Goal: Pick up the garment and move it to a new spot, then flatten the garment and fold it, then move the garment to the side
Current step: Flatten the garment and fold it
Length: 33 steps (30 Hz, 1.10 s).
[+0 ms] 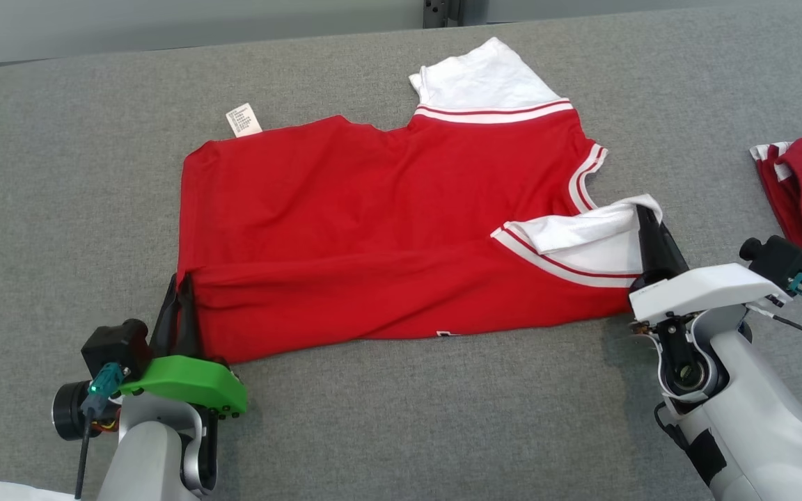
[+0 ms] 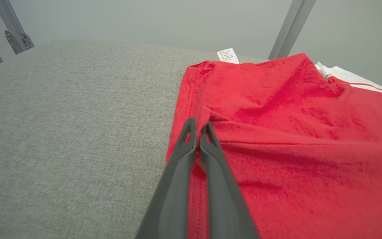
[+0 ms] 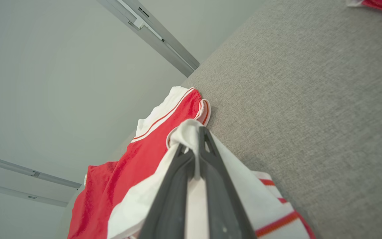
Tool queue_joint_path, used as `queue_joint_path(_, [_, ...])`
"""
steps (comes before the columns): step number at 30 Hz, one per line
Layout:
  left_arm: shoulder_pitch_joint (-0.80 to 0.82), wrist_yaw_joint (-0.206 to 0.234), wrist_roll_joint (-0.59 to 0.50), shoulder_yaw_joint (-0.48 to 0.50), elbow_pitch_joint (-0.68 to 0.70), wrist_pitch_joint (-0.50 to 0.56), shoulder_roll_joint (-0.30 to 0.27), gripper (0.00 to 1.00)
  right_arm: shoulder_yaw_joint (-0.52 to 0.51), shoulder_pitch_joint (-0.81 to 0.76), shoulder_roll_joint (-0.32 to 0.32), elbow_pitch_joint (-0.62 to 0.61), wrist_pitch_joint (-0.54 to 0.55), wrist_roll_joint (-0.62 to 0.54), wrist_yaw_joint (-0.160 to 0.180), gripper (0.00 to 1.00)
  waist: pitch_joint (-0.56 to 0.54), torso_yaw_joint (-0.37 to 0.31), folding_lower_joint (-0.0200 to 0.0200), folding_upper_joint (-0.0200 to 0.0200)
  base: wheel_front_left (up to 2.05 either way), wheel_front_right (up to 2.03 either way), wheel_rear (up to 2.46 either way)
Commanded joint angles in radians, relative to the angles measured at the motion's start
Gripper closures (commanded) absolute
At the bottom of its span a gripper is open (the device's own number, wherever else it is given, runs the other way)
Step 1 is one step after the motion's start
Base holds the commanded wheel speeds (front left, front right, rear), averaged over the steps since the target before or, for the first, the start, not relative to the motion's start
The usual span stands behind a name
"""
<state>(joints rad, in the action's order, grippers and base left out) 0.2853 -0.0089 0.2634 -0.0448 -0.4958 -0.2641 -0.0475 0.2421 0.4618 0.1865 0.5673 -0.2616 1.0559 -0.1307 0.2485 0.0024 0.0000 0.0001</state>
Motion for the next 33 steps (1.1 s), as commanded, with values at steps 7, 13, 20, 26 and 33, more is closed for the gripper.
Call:
queue_joint_path(7, [-0.04,0.033,0.026,-0.001,0.04,0.001,-0.006,0.0,-0.07,-0.046,-0.005,-0.046,-0.003,-0.122,0.0,0.0,0.003,-0.004,0.0,-0.0001,0.0,0.0,0.0])
queue_joint_path(13, [-0.112,0.064,0.048,-0.012,0.07,0.001,-0.006,0.0,-0.068,-0.182,0.019,-0.098,-0.004,-0.269,0.0,0.0,0.002,-0.004,0.0,-0.0001,0.0,0.0,0.0])
queue_joint_path(20, [-0.121,0.069,0.048,-0.017,0.077,0.001,-0.006,0.0,-0.069,-0.224,0.007,-0.054,-0.004,-0.33,0.0,0.0,0.004,0.0,0.0,-0.0001,0.0,0.0,0.0])
queue_joint_path(26, [-0.108,0.06,0.045,-0.025,0.075,0.001,-0.006,0.0,-0.049,-0.183,-0.004,0.031,-0.001,-0.338,0.0,0.0,0.009,0.013,0.0,-0.0001,0.0,0.0,0.0])
queue_joint_path(33, [-0.117,0.052,0.049,-0.023,0.071,0.001,-0.006,0.0,0.021,-0.162,0.01,0.081,0.003,-0.312,0.0,1.0,0.01,0.026,0.0,-0.0001,0.0,0.0,0.0])
